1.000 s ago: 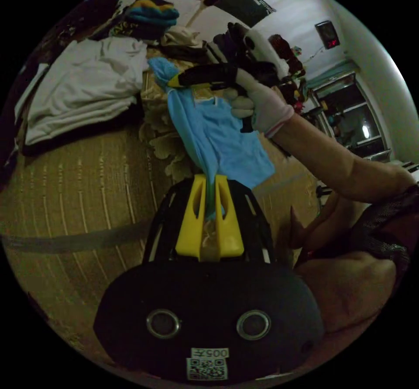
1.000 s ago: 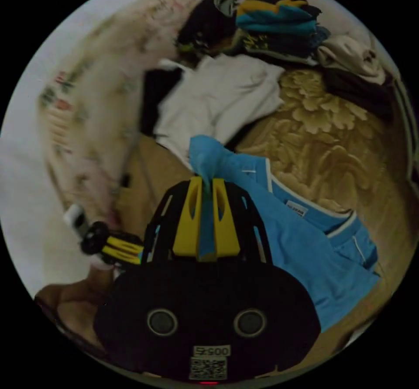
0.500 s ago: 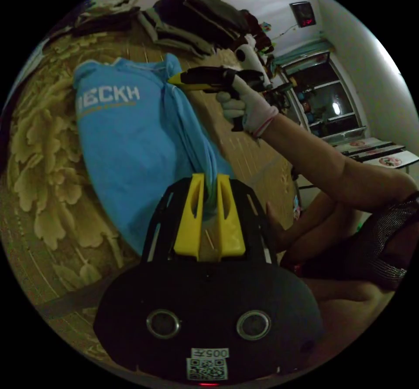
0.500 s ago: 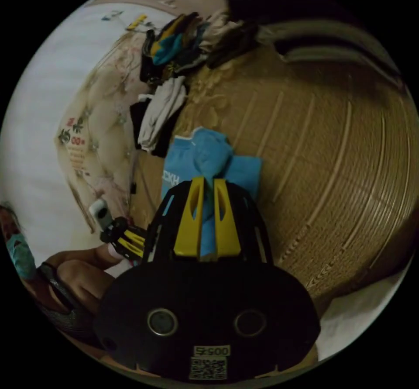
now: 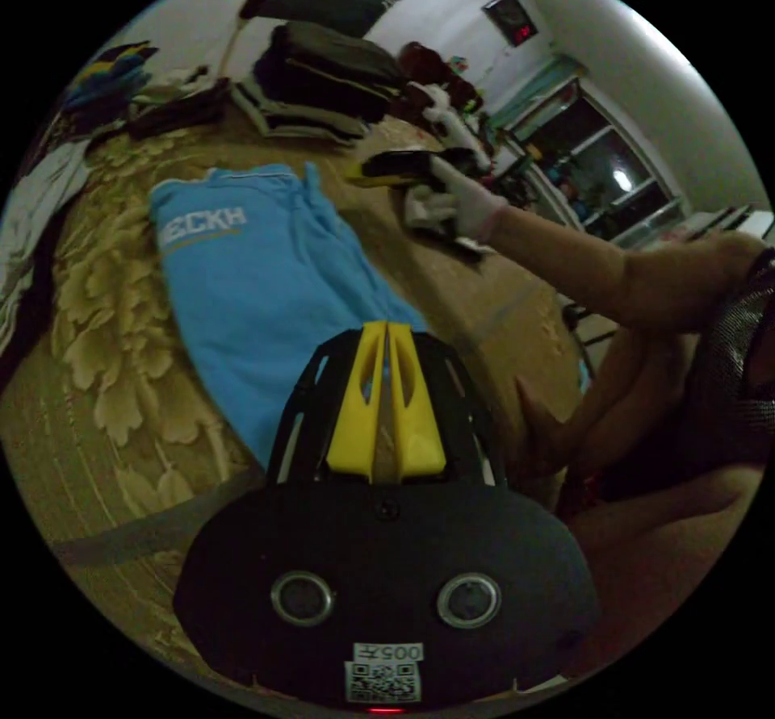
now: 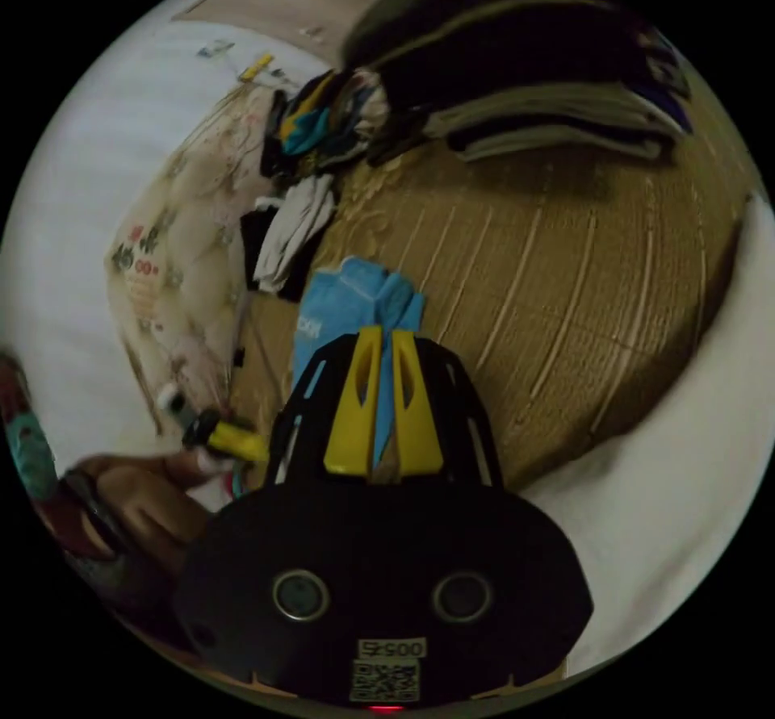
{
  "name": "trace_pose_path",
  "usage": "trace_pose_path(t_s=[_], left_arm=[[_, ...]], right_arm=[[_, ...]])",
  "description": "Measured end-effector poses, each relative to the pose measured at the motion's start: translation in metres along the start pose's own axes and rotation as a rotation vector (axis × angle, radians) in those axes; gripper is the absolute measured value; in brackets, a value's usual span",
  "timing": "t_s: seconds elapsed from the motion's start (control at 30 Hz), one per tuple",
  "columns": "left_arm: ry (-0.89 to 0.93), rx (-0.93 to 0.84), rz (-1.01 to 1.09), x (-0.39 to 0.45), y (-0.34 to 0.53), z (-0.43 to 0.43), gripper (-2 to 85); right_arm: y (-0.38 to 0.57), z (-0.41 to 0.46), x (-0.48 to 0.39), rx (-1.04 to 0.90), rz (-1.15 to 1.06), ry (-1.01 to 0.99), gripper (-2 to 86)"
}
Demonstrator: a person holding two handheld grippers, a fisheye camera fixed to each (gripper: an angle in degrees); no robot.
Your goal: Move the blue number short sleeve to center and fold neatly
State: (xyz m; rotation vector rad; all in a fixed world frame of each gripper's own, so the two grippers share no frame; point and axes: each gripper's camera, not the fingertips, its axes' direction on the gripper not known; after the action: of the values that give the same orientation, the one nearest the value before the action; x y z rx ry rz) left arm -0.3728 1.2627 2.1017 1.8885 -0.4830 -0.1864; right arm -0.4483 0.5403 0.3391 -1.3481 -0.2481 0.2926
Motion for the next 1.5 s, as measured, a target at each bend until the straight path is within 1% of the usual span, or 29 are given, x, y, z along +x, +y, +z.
trace_pose_path(t_s=[0.13, 0.2, 0.27, 0.3, 0.33, 0.43, 0.47, 0.5, 0.53, 0.57, 0.6, 0.63, 0.67, 0.7, 0.77, 0.83, 0.9, 0.97, 1.1, 1.13, 1.23, 1.27, 1.33, 1.5], left_arm=[[0.081, 0.022, -0.036, -0.005, -0.024, 0.027, -0.6], [0.093, -0.047, -0.023, 0.002, -0.045, 0.06, -0.6], [0.058, -0.131, -0.022, 0.008, -0.058, 0.089, -0.4], [0.04, -0.158, -0.024, 0.012, -0.064, 0.104, -0.3], [0.046, -0.147, -0.018, 0.013, -0.067, 0.107, -0.2], [0.098, -0.154, 0.019, 0.018, -0.083, 0.114, 0.1], [0.156, -0.134, 0.034, 0.018, -0.088, 0.107, 0.4], [0.201, -0.072, 0.028, 0.016, -0.091, 0.094, 0.7], [0.214, -0.027, 0.022, 0.015, -0.091, 0.085, 0.9], [0.212, 0.058, 0.007, 0.011, -0.091, 0.066, 1.4], [0.167, 0.106, -0.013, 0.007, -0.089, 0.051, 2.2], [0.134, 0.116, -0.019, 0.004, -0.088, 0.044, 3.5], [0.058, 0.116, -0.035, -0.001, -0.085, 0.035, 6.0], [-0.012, 0.088, -0.055, -0.006, -0.081, 0.03, 8.1], [-0.078, 0.007, -0.088, -0.015, -0.076, 0.034, 10.8], [-0.067, -0.076, -0.116, -0.021, -0.074, 0.045, 12.5], [0.008, -0.132, -0.142, -0.026, -0.079, 0.064, 13.7], [0.081, -0.158, -0.155, -0.028, -0.088, 0.081, 13.7], [0.234, -0.133, -0.174, -0.029, -0.12, 0.108, 12.8], [0.249, -0.128, -0.176, -0.029, -0.125, 0.112, 12.4], [0.355, -0.114, -0.201, -0.031, -0.146, 0.132, 9.4], [0.397, -0.122, -0.202, -0.03, -0.153, 0.14, 7.1], [0.43, -0.136, -0.226, -0.028, -0.165, 0.148, 4.8], [0.615, 0.084, -0.212, 0.0, -0.207, 0.119, 4.0]], right_arm=[[0.032, 0.005, -0.012, -0.169, -0.188, -0.121, -0.9], [0.047, 0.013, -0.013, -0.237, -0.229, -0.133, -1.0], [0.064, 0.022, -0.005, -0.325, -0.245, -0.096, -1.0], [0.068, 0.023, -0.002, -0.339, -0.242, -0.074, -1.0], [0.075, 0.023, 0.007, -0.368, -0.236, -0.005, -1.0], [0.084, 0.002, 0.024, -0.364, -0.205, -0.003, -1.0], [0.088, -0.011, 0.028, -0.347, -0.209, 0.016, -0.9], [0.089, -0.018, 0.03, -0.334, -0.214, 0.021, -0.9], [0.093, -0.035, 0.035, -0.311, -0.224, 0.003, -0.7], [0.097, -0.051, 0.042, -0.302, -0.224, -0.026, -0.5], [0.099, -0.058, 0.047, -0.305, -0.221, -0.038, -0.2], [0.105, -0.07, 0.056, -0.323, -0.207, -0.036, 0.2], [0.113, -0.081, 0.066, -0.35, -0.192, -0.023, 2.3], [0.118, -0.085, 0.071, -0.368, -0.184, -0.023, 3.3], [0.139, -0.095, 0.094, -0.465, -0.131, -0.089, 7.2], [0.156, -0.1, 0.108, -0.519, -0.095, -0.157, 9.5], [0.172, -0.104, 0.119, -0.544, -0.07, -0.204, 10.5], [0.19, -0.111, 0.133, -0.522, -0.027, -0.297, 10.1], [0.212, -0.12, 0.147, -0.487, 0.01, -0.393, 9.3], [0.219, -0.124, 0.151, -0.474, 0.015, -0.413, 8.7], [0.236, -0.137, 0.161, -0.44, 0.034, -0.449, 6.3], [0.243, -0.142, 0.166, -0.437, 0.05, -0.464, 5.8], [0.254, -0.154, 0.17, -0.443, 0.065, -0.477, 4.5], [0.278, -0.225, 0.17, -0.393, 0.038, -0.538, 2.8]])
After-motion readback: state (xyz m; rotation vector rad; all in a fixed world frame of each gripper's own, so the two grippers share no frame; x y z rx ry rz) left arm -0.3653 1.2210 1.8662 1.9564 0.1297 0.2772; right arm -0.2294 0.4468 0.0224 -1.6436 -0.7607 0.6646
